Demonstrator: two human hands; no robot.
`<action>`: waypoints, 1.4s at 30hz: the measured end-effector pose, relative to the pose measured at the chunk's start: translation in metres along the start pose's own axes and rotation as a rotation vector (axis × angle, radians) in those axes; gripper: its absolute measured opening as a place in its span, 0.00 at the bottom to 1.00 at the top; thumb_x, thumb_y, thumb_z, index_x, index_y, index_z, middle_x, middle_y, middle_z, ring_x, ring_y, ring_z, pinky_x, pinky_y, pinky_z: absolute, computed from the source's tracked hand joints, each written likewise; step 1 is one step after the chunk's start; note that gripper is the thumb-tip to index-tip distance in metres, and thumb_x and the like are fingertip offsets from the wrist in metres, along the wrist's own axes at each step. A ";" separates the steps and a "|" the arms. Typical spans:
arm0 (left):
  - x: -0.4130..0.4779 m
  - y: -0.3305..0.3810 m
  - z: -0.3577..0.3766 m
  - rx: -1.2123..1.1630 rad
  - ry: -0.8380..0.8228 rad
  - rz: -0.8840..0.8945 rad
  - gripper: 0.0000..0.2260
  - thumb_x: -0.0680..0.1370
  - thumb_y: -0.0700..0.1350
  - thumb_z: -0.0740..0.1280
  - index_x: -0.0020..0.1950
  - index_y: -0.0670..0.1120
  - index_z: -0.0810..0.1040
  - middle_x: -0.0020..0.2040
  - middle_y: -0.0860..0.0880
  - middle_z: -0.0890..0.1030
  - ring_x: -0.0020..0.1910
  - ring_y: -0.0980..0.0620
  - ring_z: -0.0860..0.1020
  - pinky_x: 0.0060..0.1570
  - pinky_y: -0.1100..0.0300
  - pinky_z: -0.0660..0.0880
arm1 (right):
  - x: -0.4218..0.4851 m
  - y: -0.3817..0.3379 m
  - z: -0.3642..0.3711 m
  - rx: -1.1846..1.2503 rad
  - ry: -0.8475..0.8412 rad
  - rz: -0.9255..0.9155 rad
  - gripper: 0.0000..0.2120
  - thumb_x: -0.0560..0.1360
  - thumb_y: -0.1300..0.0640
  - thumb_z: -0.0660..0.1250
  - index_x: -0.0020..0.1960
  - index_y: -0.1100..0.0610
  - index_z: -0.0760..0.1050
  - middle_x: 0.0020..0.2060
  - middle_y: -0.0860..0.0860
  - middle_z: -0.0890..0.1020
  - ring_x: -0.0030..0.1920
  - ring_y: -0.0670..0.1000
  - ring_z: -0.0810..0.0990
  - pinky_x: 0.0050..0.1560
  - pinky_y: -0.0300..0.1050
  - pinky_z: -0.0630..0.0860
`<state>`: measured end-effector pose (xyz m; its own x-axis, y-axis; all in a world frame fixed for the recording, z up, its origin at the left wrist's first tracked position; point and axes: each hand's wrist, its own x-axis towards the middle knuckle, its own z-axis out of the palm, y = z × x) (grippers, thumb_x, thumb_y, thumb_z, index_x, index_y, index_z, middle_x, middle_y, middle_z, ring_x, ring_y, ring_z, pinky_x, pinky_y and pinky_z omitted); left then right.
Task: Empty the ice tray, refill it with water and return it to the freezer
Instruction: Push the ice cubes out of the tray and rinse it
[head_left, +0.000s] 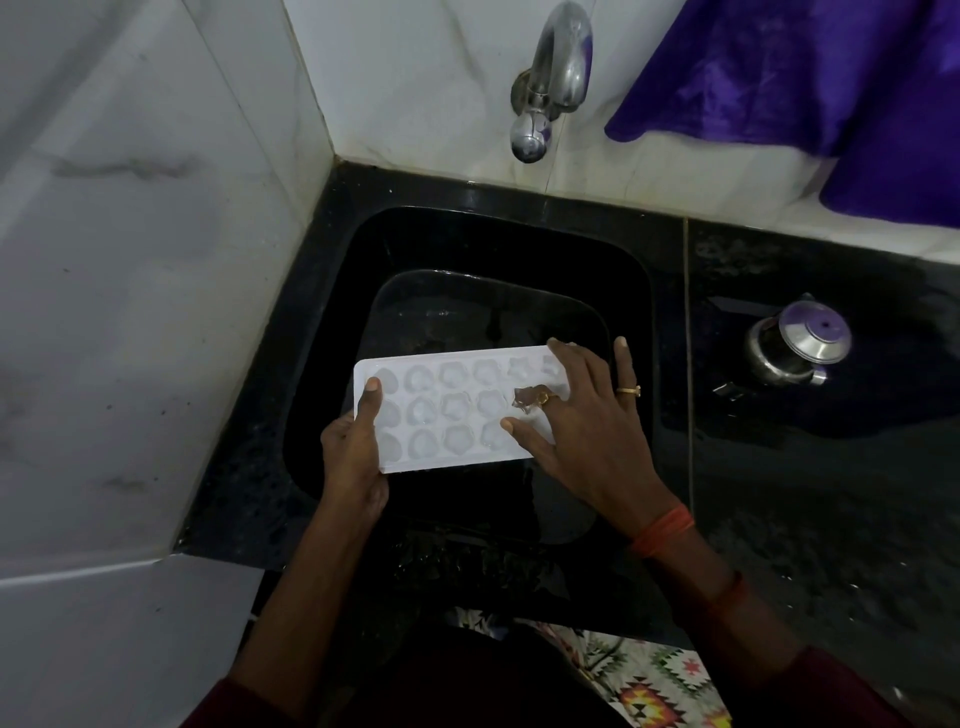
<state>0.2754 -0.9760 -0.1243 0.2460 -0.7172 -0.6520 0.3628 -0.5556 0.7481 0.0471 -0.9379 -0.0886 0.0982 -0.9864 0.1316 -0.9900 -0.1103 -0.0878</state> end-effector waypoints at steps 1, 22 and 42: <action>0.000 0.000 0.000 -0.002 -0.004 -0.002 0.14 0.77 0.54 0.73 0.47 0.42 0.83 0.43 0.45 0.88 0.40 0.45 0.87 0.31 0.53 0.82 | 0.000 0.000 -0.001 -0.006 0.007 -0.003 0.22 0.77 0.33 0.60 0.55 0.47 0.84 0.73 0.56 0.71 0.75 0.56 0.66 0.79 0.63 0.41; -0.002 -0.001 -0.001 -0.001 0.001 -0.014 0.14 0.77 0.54 0.73 0.47 0.42 0.83 0.43 0.45 0.88 0.39 0.45 0.87 0.30 0.54 0.82 | -0.005 -0.006 -0.002 -0.024 -0.020 -0.044 0.25 0.78 0.33 0.58 0.57 0.49 0.84 0.73 0.56 0.72 0.75 0.54 0.68 0.79 0.66 0.44; -0.003 -0.004 -0.001 -0.002 -0.012 -0.018 0.14 0.77 0.54 0.72 0.46 0.42 0.83 0.43 0.44 0.88 0.40 0.45 0.87 0.32 0.53 0.82 | 0.011 -0.007 -0.001 0.155 0.019 0.083 0.23 0.79 0.35 0.59 0.59 0.50 0.81 0.73 0.55 0.69 0.76 0.55 0.64 0.79 0.62 0.46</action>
<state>0.2741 -0.9709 -0.1254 0.2291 -0.7120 -0.6637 0.3684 -0.5677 0.7362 0.0547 -0.9475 -0.0853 0.0136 -0.9906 0.1364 -0.9670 -0.0477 -0.2504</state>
